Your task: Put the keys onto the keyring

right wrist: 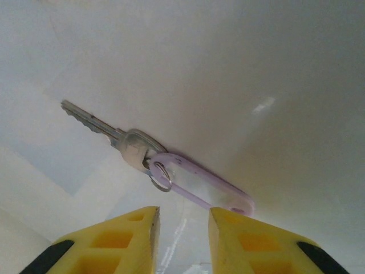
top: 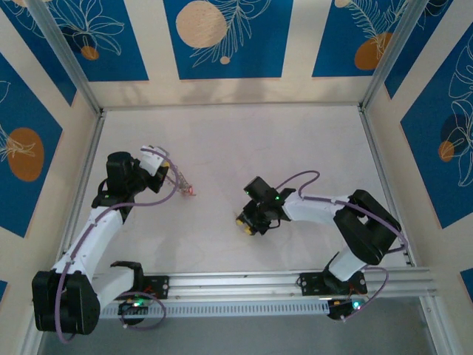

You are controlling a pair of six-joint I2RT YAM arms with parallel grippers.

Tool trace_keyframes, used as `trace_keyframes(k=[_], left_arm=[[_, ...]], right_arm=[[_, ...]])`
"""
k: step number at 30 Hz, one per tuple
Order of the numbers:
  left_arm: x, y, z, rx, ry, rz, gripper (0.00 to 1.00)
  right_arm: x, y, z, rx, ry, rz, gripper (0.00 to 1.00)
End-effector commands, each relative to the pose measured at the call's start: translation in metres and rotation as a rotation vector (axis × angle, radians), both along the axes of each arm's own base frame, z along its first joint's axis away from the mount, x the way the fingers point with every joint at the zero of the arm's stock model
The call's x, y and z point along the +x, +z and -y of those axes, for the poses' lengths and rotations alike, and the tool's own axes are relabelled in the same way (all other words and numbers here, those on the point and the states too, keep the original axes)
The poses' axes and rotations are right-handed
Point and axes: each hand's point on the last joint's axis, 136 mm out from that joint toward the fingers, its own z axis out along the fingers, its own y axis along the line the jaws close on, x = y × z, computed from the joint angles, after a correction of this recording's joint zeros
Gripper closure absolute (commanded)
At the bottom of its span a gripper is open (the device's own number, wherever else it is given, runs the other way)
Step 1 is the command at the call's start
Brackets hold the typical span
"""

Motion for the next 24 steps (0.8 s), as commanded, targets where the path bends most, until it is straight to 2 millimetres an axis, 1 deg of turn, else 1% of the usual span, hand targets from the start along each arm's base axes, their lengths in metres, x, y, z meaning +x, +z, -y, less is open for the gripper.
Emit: trace_keyframes(k=[1,3,8,12,15,17,21,24], left_arm=[[0.000,0.006,-0.001,-0.017,-0.006,0.020,1.00],[-0.001,0.007,-0.001,-0.015,-0.005,0.025,1.00],[-0.001,0.007,-0.001,-0.012,-0.006,0.027,1.00],[-0.002,0.007,-0.002,-0.011,-0.006,0.025,1.00],[-0.002,0.008,-0.002,-0.009,-0.005,0.030,1.00],[-0.002,0.008,-0.002,-0.009,-0.005,0.030,1.00],[-0.003,0.007,-0.002,-0.009,-0.003,0.028,1.00],[-0.003,0.008,-0.002,-0.009,-0.003,0.030,1.00]], right_arm=[[0.008,0.007,-0.013,0.023,-0.029,-0.024,0.70],[0.008,0.002,-0.008,-0.043,-0.019,-0.047,0.71],[0.007,-0.006,-0.010,-0.131,0.047,-0.039,0.71],[0.005,-0.006,0.005,-0.266,0.085,-0.022,0.70],[0.004,-0.008,0.012,-0.298,0.103,-0.017,0.68],[0.001,-0.013,0.017,-0.309,0.110,-0.031,0.68],[-0.007,-0.021,0.019,-0.309,0.161,-0.058,0.69],[-0.015,-0.022,0.020,-0.310,0.207,-0.066,0.74]])
